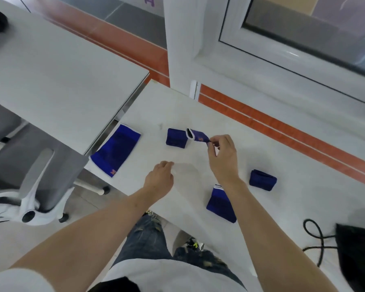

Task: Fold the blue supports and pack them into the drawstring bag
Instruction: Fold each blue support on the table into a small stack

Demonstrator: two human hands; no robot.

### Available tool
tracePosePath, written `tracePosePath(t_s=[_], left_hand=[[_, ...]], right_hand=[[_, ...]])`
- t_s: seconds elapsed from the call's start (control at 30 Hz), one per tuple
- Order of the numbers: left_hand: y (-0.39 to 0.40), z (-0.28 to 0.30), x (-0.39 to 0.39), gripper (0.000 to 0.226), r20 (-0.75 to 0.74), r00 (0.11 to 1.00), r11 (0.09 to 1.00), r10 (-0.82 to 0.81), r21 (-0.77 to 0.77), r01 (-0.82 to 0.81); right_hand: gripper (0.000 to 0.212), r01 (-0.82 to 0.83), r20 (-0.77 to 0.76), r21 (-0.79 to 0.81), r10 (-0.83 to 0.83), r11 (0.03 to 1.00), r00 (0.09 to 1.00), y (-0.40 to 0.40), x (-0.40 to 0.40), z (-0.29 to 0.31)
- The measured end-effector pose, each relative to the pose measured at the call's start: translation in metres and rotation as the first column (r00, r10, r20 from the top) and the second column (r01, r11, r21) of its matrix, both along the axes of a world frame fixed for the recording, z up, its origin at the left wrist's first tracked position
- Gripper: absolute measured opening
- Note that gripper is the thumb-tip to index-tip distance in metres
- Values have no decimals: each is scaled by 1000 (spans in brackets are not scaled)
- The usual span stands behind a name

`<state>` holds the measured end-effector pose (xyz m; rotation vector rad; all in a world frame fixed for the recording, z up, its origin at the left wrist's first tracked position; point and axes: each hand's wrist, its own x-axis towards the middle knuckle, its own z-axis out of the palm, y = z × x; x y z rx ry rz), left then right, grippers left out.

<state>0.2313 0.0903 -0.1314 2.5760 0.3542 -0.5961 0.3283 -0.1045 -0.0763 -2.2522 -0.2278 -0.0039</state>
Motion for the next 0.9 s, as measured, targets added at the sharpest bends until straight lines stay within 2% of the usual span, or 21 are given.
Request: tracePosePath(t_s=[0.1,0.2,0.4,0.5,0.57,0.67,0.9], left_hand=[[30,7,-3,49,24,1000,1000,10,16,-11],[73,10,-5,48,-6,999,997,-34,65,34],[161,-1,11,41,-37,994,949,-104,294,110],[190,-13,21,63,-100,984,920,-150,350,176],[201,-22,23,76,-180,957,897,-227,343,278],[207,-31,13,79,-264,897,857,-356,291,426],[238,-50,-7,45,-208,759,767,-617,56,639]], right_hand=[[9,154,-162,170,-126,973,979,24,-11,14],[10,299,-265,252,-231,921,936,50,-22,19],[11,473,-390,248,-360,845,848,108,-44,10],[12,549,-450,264,-402,793,797,131,-53,9],[8,590,-461,267,-437,762,773,143,-58,8],[9,625,-480,260,-463,736,745,158,-66,6],[4,637,-485,207,-487,743,726,177,-87,8]])
